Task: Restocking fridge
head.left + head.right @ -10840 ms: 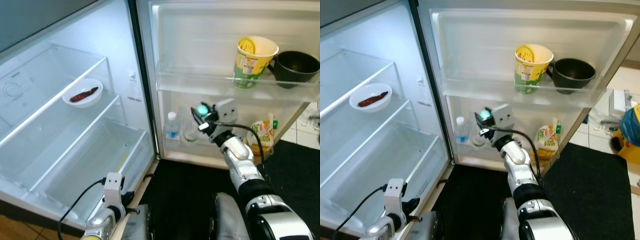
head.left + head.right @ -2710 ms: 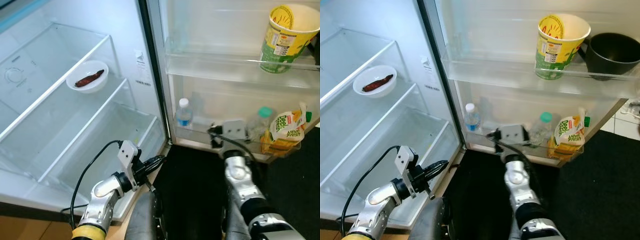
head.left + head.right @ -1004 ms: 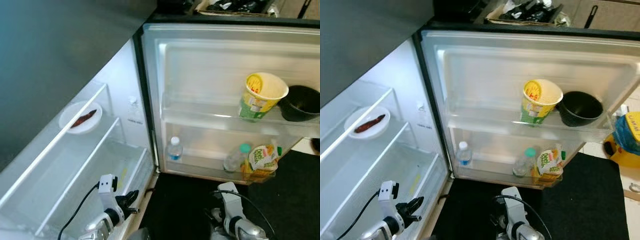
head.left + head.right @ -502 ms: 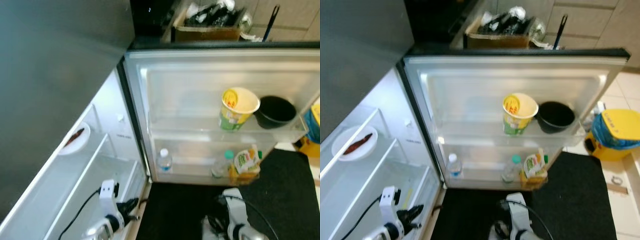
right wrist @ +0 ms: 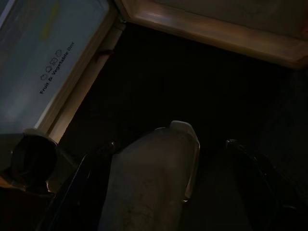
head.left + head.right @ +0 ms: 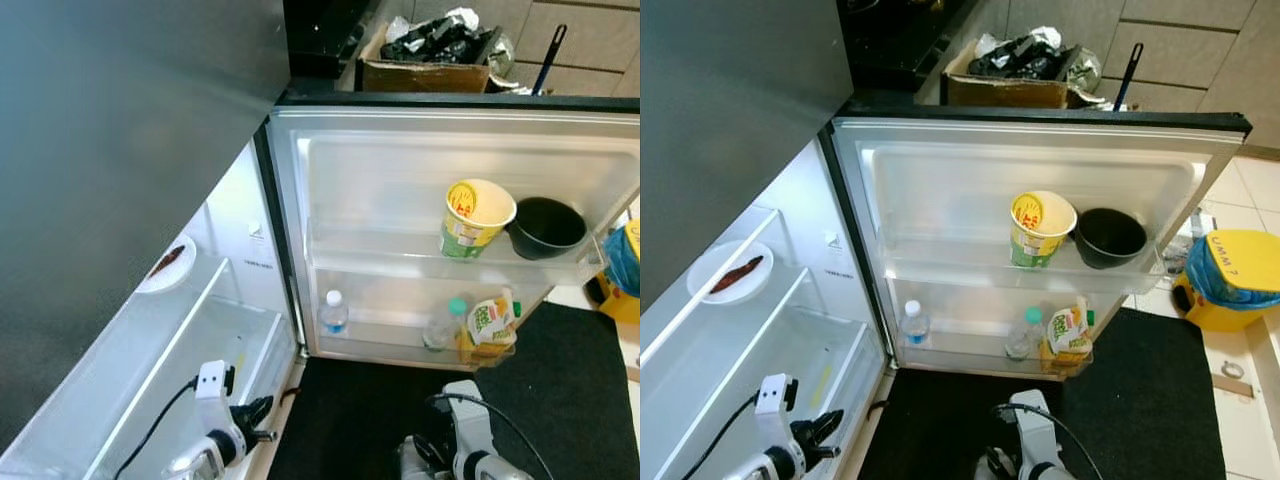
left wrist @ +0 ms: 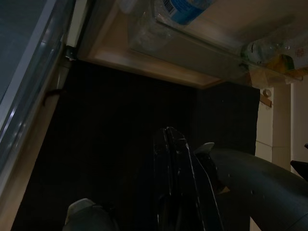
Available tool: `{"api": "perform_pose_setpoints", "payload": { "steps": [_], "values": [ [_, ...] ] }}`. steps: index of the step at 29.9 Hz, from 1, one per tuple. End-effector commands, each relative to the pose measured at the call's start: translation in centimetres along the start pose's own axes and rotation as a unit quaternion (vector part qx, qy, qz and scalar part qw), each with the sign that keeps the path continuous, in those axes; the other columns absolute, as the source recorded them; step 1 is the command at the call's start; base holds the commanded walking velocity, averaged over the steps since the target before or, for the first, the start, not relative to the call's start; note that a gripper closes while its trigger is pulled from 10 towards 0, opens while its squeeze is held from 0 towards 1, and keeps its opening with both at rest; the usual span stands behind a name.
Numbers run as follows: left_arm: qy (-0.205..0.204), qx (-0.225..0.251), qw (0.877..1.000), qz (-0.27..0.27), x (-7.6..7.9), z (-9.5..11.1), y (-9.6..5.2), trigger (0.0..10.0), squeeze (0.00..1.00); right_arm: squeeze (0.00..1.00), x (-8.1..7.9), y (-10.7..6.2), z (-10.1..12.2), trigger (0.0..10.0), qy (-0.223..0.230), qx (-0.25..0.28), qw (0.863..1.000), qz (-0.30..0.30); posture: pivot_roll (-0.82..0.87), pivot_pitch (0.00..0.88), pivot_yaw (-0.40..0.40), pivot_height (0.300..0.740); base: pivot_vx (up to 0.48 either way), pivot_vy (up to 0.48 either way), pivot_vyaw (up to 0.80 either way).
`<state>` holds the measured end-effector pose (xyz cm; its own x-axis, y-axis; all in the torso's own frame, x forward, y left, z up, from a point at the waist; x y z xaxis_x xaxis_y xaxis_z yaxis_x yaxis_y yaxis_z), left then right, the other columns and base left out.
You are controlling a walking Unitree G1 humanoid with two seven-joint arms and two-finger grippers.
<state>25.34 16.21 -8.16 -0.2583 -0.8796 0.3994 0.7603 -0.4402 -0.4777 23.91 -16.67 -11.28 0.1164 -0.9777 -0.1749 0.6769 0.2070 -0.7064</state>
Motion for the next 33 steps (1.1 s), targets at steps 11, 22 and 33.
{"api": "perform_pose_setpoints", "payload": {
  "steps": [11,22,33],
  "values": [
    [0.002,-0.011,1.0,0.017,-0.7,-0.6,-0.5,10.0,0.0,0.0,-0.2,-0.2,-0.5,10.0,0.017,0.002,1.0,0.015,-0.02,0.102,0.024,0.679,0.0,0.0,0.0],
    [-0.007,-0.037,0.997,0.061,-1.9,-2.2,-1.4,10.0,0.0,0.0,-0.1,-0.3,-0.8,10.0,0.019,-0.002,1.0,0.012,-0.03,0.097,0.023,0.694,0.0,0.0,0.0],
    [-0.035,-0.114,0.983,0.14,-3.7,-7.5,-4.8,10.0,0.0,0.0,0.3,-0.7,-1.8,10.0,0.025,-0.016,1.0,0.008,-0.03,0.095,0.021,0.739,0.0,0.0,0.0]
  ]
}}
Point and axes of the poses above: a point about 5 cm out from each wrist's last joint towards the gripper, its own y axis pointing out of the wrist towards the gripper, its own z axis along the axis of the wrist's last joint, x = y × z, the point moved 6 cm from there along y, pointing out of the wrist towards the gripper, and after that the axes turned 9 degrees about y, right-handed, at the moved point
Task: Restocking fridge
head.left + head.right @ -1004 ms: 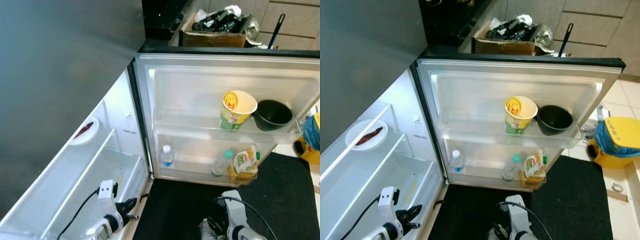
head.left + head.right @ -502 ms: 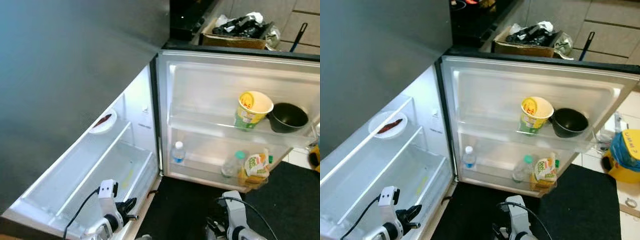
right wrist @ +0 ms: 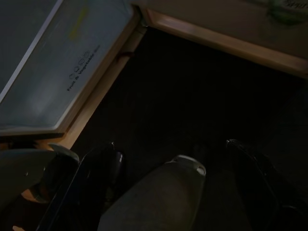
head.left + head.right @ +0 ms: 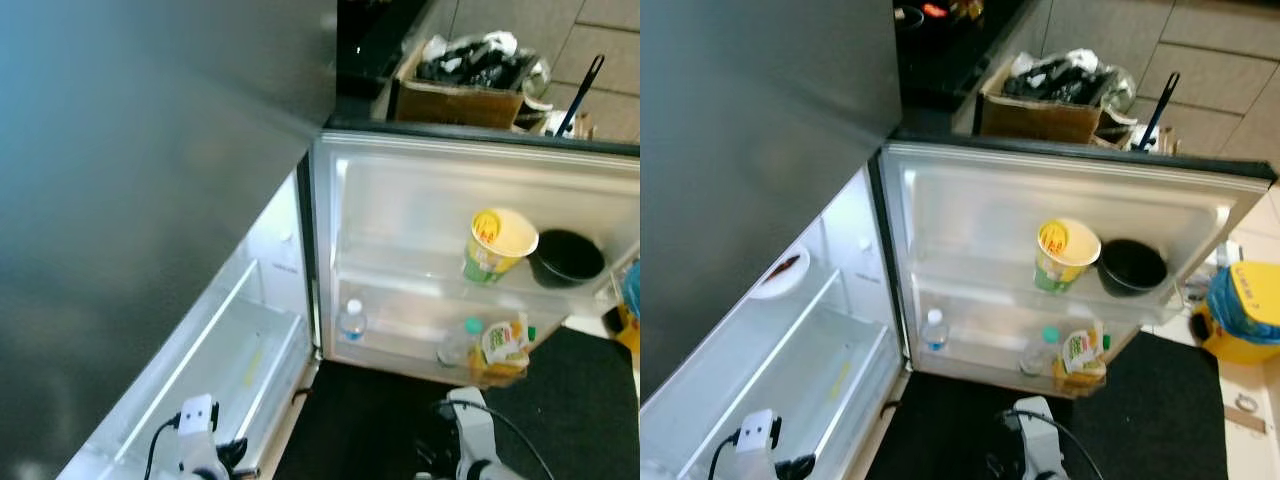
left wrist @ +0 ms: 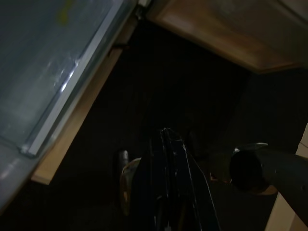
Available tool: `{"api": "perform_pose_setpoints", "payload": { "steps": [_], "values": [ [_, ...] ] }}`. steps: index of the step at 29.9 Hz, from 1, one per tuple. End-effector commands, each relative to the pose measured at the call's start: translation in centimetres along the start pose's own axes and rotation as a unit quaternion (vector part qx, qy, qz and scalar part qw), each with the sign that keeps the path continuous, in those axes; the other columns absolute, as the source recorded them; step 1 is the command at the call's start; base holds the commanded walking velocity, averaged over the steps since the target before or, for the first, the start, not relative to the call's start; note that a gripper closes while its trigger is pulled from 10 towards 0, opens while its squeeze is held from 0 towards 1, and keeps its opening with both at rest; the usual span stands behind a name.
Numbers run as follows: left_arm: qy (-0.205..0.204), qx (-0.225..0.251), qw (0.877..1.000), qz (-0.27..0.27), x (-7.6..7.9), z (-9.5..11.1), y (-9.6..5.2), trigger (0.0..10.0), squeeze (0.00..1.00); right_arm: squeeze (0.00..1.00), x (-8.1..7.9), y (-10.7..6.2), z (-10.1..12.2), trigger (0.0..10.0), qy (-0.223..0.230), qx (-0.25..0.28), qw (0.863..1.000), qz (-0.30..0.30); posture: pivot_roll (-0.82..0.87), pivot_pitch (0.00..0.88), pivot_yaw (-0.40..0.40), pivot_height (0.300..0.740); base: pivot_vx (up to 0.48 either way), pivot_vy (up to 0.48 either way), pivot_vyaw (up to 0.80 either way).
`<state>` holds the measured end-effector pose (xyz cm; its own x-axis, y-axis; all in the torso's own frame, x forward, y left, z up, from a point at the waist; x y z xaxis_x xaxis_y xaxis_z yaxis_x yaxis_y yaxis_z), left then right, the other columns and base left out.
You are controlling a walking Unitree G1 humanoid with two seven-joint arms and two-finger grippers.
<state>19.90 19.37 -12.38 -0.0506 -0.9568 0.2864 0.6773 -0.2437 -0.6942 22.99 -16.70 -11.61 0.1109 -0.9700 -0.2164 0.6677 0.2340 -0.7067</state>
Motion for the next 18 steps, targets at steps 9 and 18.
{"api": "perform_pose_setpoints", "payload": {
  "steps": [9,18],
  "values": [
    [-0.022,-0.053,0.998,0.033,-1.3,-3.8,-1.6,10.0,0.0,0.0,0.6,-0.7,-1.9,10.0,0.01,-0.024,1.0,-0.007,-0.03,0.094,0.019,0.74,0.0,0.0,0.0],
    [-0.019,-0.054,0.998,0.04,-1.4,-3.7,-1.5,10.0,0.0,0.0,0.5,-0.7,-1.9,10.0,0.007,-0.025,1.0,-0.005,-0.03,0.092,0.017,0.74,0.0,0.0,0.0]
  ]
}}
Point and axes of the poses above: a point about 5 cm out from each wrist's last joint towards the gripper, its own y axis pointing out of the wrist towards the gripper, its own z axis along the axis of the wrist's last joint, x = y × z, the point moved 6 cm from there along y, pointing out of the wrist towards the gripper, and after that the axes turned 9 degrees about y, right-handed, at the moved point
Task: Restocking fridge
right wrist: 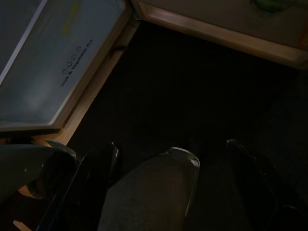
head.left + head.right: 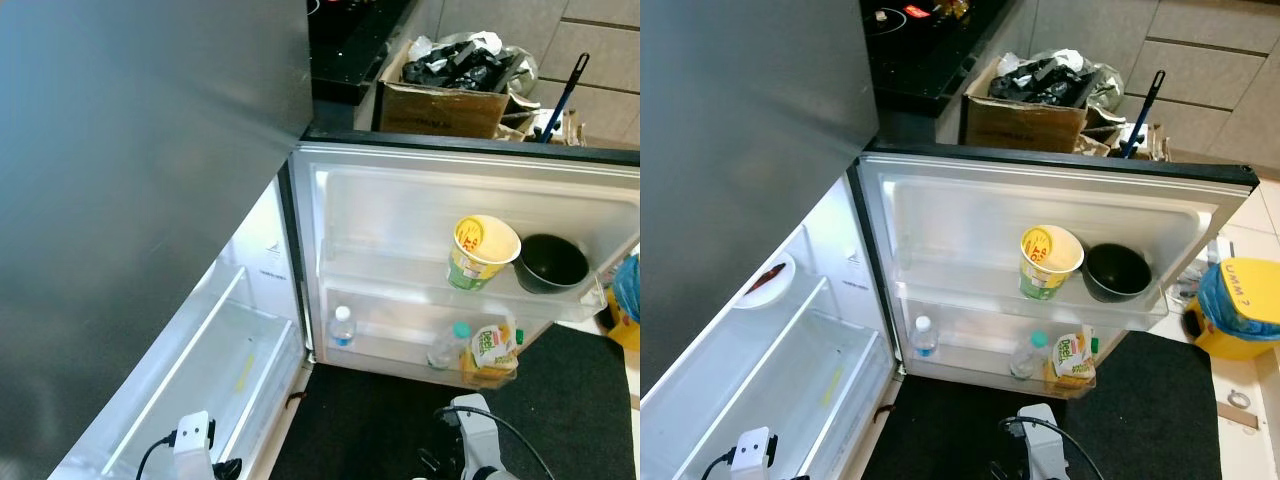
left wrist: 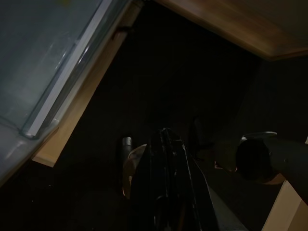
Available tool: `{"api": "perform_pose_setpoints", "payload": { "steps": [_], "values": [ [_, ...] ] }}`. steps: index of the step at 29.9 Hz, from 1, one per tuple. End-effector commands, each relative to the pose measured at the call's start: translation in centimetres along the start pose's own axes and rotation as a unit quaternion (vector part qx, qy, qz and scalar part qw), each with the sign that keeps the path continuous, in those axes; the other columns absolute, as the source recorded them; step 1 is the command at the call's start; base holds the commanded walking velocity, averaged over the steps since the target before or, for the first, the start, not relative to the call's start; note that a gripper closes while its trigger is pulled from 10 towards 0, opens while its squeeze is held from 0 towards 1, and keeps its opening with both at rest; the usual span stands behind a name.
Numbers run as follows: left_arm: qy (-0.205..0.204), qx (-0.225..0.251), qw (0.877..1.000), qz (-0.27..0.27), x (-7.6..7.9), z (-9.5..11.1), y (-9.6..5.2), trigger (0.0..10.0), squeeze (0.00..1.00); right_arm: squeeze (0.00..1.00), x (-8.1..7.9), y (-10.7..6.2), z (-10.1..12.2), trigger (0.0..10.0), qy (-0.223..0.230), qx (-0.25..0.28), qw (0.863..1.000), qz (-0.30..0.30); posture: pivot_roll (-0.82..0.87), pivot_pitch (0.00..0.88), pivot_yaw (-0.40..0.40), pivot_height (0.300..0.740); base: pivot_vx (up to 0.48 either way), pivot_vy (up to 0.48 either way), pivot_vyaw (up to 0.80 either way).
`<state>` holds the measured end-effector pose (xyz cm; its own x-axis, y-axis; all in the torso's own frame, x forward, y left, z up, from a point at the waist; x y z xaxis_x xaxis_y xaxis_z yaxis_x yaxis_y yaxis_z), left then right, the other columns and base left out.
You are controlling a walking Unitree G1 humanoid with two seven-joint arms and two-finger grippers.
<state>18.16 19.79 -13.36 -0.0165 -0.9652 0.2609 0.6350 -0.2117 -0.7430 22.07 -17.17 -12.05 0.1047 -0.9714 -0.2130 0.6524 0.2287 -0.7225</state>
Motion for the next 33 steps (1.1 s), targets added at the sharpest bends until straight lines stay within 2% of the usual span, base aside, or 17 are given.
{"api": "perform_pose_setpoints", "payload": {
  "steps": [1,7,12,13,15,17,22,23,25,29,33],
  "values": [
    [-0.016,-0.026,0.999,0.02,-0.9,-1.8,-0.7,10.0,0.0,0.0,0.0,-0.2,-1.0,10.0,0.003,-0.014,1.0,0.002,-0.03,0.089,0.017,0.74,0.0,0.0,0.0],
    [-0.016,-0.028,0.999,0.02,-0.8,-1.9,-0.7,10.0,0.0,0.0,0.2,-0.2,-0.9,10.0,-0.003,-0.016,1.0,-0.001,-0.03,0.086,0.016,0.74,0.0,0.0,0.0],
    [-0.016,-0.033,0.999,0.021,-0.3,-2.3,-0.5,10.0,0.0,0.0,2.3,-0.8,-2.2,10.0,-0.02,-0.048,0.997,-0.065,-0.04,0.057,-0.009,0.74,0.0,0.0,0.0],
    [-0.016,-0.033,0.999,0.021,-0.3,-2.3,-0.5,10.0,0.0,0.0,2.3,-0.8,-2.2,10.0,-0.02,-0.048,0.997,-0.065,-0.04,0.057,-0.009,0.74,0.0,0.0,0.0],
    [-0.027,-0.026,0.999,0.03,-0.1,-1.9,-0.2,10.0,0.0,0.0,3.9,-1.5,-3.0,10.0,-0.06,-0.077,0.991,-0.089,-0.04,0.033,-0.043,0.74,0.0,0.0,0.0],
    [-0.033,-0.023,0.999,0.037,0.0,-1.7,0.0,10.0,0.0,0.0,4.7,-1.8,-3.1,10.0,-0.081,-0.087,0.988,-0.102,-0.04,0.024,-0.061,0.74,0.0,0.0,0.0],
    [-0.035,-0.021,0.998,0.037,0.3,-1.6,0.2,10.0,0.0,0.0,5.2,-2.0,-3.2,10.0,-0.095,-0.095,0.985,-0.109,-0.05,0.013,-0.072,0.74,0.0,0.0,0.0],
    [-0.028,-0.02,0.999,0.033,1.2,-1.2,0.8,10.0,0.0,0.0,5.7,-1.7,-1.8,10.0,-0.115,-0.092,0.982,-0.117,-0.06,0.0,-0.092,0.74,0.0,0.0,0.0],
    [-0.026,-0.02,0.999,0.032,1.5,-1.0,0.9,10.0,0.0,0.0,5.6,-1.5,-1.1,10.0,-0.118,-0.087,0.982,-0.118,-0.06,0.0,-0.093,0.74,0.0,0.0,0.0],
    [-0.026,-0.022,0.999,0.033,1.4,-0.9,1.0,10.0,0.0,0.0,4.4,-0.5,0.3,10.0,-0.129,-0.073,0.983,-0.11,-0.05,0.0,-0.073,0.74,0.0,0.0,0.0],
    [-0.02,-0.023,0.999,0.032,1.3,-0.8,0.9,10.0,0.0,0.0,3.9,-0.2,0.3,10.0,-0.126,-0.074,0.983,-0.114,-0.03,0.0,-0.063,0.74,0.0,0.0,0.0]
  ]
}}
Point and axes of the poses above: a point about 5 cm out from each wrist's last joint towards the gripper, its own y axis pointing out of the wrist towards the gripper, its own z axis along the axis of the wrist's last joint, x = y × z, the point moved 6 cm from there along y, pointing out of the wrist towards the gripper, and after that the axes turned 9 degrees about y, right-handed, at the moved point
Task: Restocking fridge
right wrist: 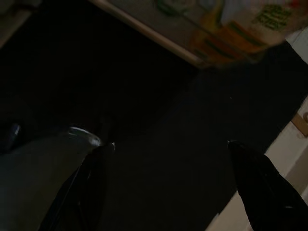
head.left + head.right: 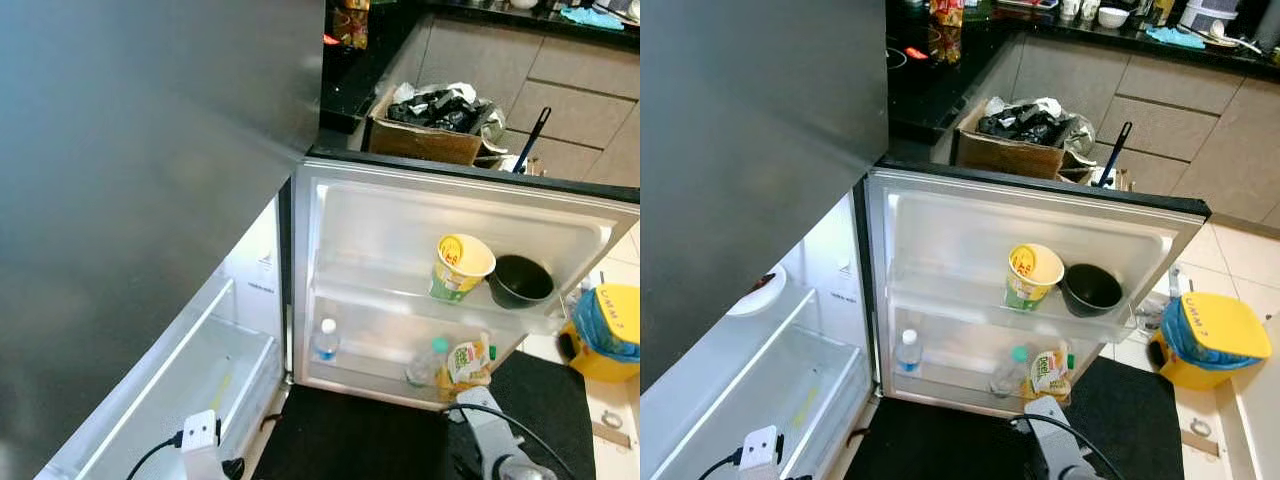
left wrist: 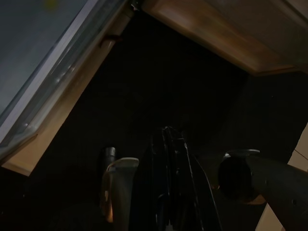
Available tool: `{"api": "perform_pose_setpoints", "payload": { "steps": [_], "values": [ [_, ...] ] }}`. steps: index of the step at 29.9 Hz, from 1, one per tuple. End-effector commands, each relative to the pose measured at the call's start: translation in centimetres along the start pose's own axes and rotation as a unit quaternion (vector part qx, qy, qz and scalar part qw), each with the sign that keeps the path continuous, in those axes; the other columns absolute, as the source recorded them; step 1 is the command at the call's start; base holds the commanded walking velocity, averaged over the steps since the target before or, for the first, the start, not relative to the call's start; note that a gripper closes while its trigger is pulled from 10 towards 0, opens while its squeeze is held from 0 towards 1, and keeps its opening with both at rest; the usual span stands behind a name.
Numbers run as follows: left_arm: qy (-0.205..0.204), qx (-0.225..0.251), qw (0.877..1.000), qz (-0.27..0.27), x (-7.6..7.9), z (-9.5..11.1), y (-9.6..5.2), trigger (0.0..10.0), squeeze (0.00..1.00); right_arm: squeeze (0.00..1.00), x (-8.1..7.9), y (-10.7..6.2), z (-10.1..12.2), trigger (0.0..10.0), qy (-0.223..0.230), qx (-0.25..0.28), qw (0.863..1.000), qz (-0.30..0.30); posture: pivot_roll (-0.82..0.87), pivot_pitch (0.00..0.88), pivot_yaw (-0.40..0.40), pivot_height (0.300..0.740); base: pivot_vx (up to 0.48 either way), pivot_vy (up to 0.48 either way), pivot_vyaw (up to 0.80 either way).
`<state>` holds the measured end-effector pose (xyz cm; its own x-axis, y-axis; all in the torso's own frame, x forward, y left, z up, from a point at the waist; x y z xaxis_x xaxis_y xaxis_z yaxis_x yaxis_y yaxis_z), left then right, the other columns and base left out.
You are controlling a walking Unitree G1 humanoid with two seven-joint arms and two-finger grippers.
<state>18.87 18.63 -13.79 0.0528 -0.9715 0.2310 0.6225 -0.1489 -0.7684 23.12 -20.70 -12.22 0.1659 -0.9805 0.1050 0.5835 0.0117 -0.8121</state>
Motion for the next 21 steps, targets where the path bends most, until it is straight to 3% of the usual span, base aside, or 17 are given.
{"api": "perform_pose_setpoints", "payload": {
  "steps": [1,6,9,21],
  "values": [
    [0.002,-0.017,1.0,-0.001,0.2,-0.9,-0.1,10.0,0.0,0.0,0.1,-0.1,-0.9,10.0,-0.005,-0.016,1.0,-0.008,-0.02,0.0,-0.059,0.74,0.0,0.0,0.0],
    [0.015,-0.023,1.0,-0.005,0.2,-1.1,-0.1,10.0,0.0,0.0,0.1,-0.3,-2.5,10.0,-0.004,-0.036,0.999,-0.017,0.0,0.0,-0.051,0.74,0.0,-0.221,0.0],
    [0.016,-0.025,1.0,-0.002,0.0,-1.3,-0.2,10.0,0.0,0.0,0.9,-0.6,-3.3,10.0,0.012,-0.047,0.998,-0.041,0.01,0.0,-0.058,0.74,0.0,-0.439,0.0],
    [0.003,-0.028,1.0,0.003,-0.5,-1.9,-0.6,10.0,0.0,0.0,3.3,-0.9,-3.2,10.0,0.017,-0.048,0.996,-0.08,-0.01,0.0,-0.069,0.74,0.0,-0.439,0.0]
  ]
}}
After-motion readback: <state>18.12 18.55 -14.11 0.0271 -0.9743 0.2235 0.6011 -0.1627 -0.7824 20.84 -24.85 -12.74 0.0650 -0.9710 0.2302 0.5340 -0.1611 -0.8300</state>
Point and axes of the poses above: a point about 5 cm out from each wrist's last joint towards the gripper, its own y axis pointing out of the wrist towards the gripper, its own z axis along the axis of the wrist's last joint, x = y × z, the point moved 6 cm from there along y, pointing out of the wrist towards the gripper, and after that the axes turned 9 degrees about y, right-handed, at the moved point
